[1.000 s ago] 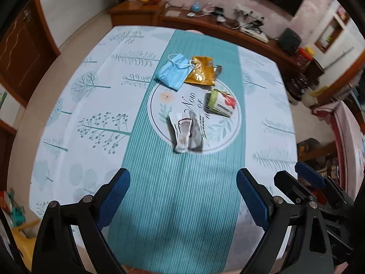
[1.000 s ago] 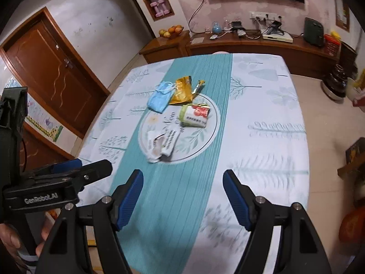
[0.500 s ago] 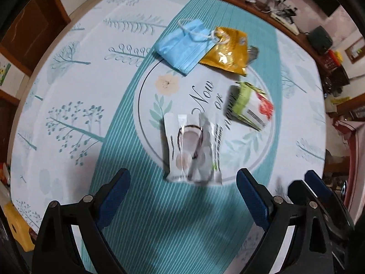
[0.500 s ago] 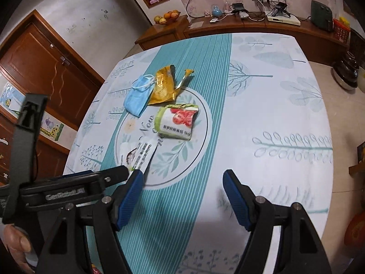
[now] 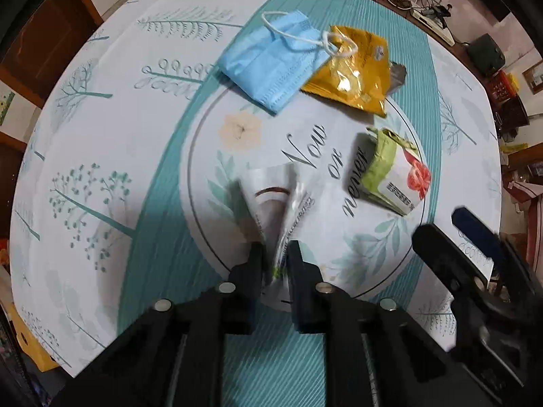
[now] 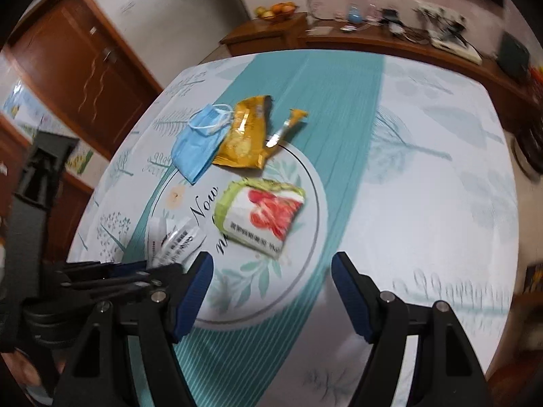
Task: Collect trash
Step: 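Grasp the white wrappers with the left gripper while the right gripper grasps the green-red snack bag, then lift the wrappers and snack bag off the table toward the bin, then lower both tools over the black bin and open both grippers, then raise both tools back toward the table, then grasp the blue face mask with the left gripper while the right gripper grasps the yellow snack bag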
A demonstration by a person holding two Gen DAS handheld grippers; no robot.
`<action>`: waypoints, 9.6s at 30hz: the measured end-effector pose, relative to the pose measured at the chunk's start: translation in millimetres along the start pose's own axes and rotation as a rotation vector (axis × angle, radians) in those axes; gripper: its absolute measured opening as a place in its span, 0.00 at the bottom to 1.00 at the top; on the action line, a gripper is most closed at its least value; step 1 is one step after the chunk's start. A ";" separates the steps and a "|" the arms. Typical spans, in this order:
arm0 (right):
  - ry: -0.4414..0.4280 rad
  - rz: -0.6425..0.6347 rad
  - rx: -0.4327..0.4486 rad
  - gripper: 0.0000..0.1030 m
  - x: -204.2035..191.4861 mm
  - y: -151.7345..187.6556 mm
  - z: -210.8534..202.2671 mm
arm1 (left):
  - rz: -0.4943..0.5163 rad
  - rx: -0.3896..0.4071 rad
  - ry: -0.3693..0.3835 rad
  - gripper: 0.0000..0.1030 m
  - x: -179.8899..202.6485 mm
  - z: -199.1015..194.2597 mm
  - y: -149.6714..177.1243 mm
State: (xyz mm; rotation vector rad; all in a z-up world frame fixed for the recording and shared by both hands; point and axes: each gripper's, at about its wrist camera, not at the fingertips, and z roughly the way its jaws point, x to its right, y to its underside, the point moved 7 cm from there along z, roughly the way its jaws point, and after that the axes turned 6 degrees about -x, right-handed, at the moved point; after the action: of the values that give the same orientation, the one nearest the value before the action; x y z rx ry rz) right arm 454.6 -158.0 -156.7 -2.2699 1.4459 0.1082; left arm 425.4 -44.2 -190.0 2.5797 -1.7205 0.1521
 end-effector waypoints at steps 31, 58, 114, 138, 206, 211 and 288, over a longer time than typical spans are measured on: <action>0.024 -0.054 -0.040 0.20 4.9 -19.9 14.3 | 0.010 0.070 0.062 0.10 -35.0 -45.7 5.4; 0.032 0.336 0.204 0.20 -166.7 200.6 -134.1 | 0.537 0.221 0.226 0.10 -95.8 -174.5 211.2; -0.072 0.674 -0.124 0.37 -141.8 479.1 196.5 | 0.405 -0.027 0.119 0.35 -188.9 206.6 368.5; -0.028 0.650 -0.057 0.43 -126.9 462.7 177.9 | 0.385 0.077 0.046 0.71 -184.9 180.5 345.4; 0.072 0.318 0.365 0.43 -169.1 162.1 -179.4 | 0.373 0.439 0.171 0.73 -119.5 -231.1 132.0; 0.084 0.456 0.323 0.43 -138.0 105.5 -138.3 | 0.430 0.348 0.189 0.73 -103.9 -194.2 33.9; 0.111 0.488 0.290 0.00 -101.5 70.9 -81.4 | 0.552 0.294 0.170 0.10 -74.6 -131.5 39.9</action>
State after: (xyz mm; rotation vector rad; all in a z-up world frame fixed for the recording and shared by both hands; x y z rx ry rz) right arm 333.1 -130.6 -76.4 -1.6840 1.9103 -0.0769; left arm 352.2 20.1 -67.7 2.0909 -2.4409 0.6605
